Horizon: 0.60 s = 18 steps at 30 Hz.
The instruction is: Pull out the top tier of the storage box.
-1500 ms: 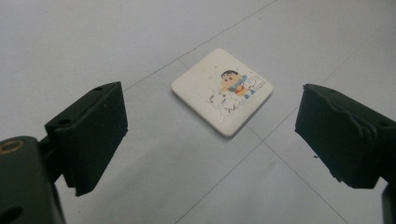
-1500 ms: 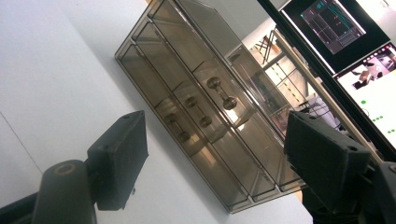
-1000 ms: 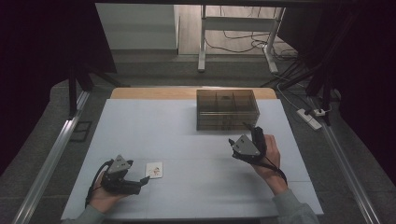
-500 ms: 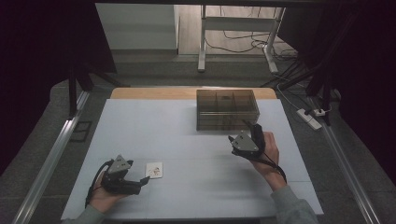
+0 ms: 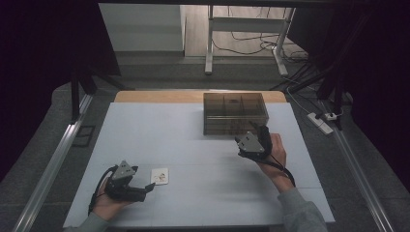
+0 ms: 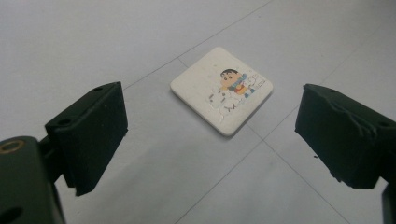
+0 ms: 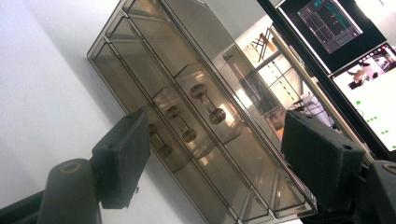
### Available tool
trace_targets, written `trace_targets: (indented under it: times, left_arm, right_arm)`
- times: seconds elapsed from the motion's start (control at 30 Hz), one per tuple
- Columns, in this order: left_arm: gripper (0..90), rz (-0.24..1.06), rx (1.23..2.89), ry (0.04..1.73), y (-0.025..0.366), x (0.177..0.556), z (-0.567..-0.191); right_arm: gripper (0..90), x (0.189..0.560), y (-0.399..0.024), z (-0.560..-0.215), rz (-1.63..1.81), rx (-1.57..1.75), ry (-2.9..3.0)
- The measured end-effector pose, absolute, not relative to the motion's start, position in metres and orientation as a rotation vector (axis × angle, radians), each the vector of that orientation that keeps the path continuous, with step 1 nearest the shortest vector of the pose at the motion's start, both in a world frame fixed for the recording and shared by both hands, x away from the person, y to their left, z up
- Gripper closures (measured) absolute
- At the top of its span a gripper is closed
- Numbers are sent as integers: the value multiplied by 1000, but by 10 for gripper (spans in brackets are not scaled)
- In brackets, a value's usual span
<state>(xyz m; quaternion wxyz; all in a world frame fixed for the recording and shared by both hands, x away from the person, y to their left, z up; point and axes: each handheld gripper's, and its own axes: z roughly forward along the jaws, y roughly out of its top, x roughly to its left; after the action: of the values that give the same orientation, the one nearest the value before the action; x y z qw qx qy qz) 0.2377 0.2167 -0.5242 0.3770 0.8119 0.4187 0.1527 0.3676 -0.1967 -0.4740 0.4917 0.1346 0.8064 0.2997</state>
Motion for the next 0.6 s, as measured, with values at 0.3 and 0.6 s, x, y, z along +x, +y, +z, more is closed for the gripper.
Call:
trace_targets:
  times: [0.3, 0.6]
  left_arm:
    - [94, 390, 2077, 1071, 217, 238, -524]
    - [94, 389, 2076, 1072, 216, 238, -524]
  right_arm:
    - [257, 370, -193, -476, 726, 306, 1953]
    - [276, 374, -193, -477, 719, 308, 1953]
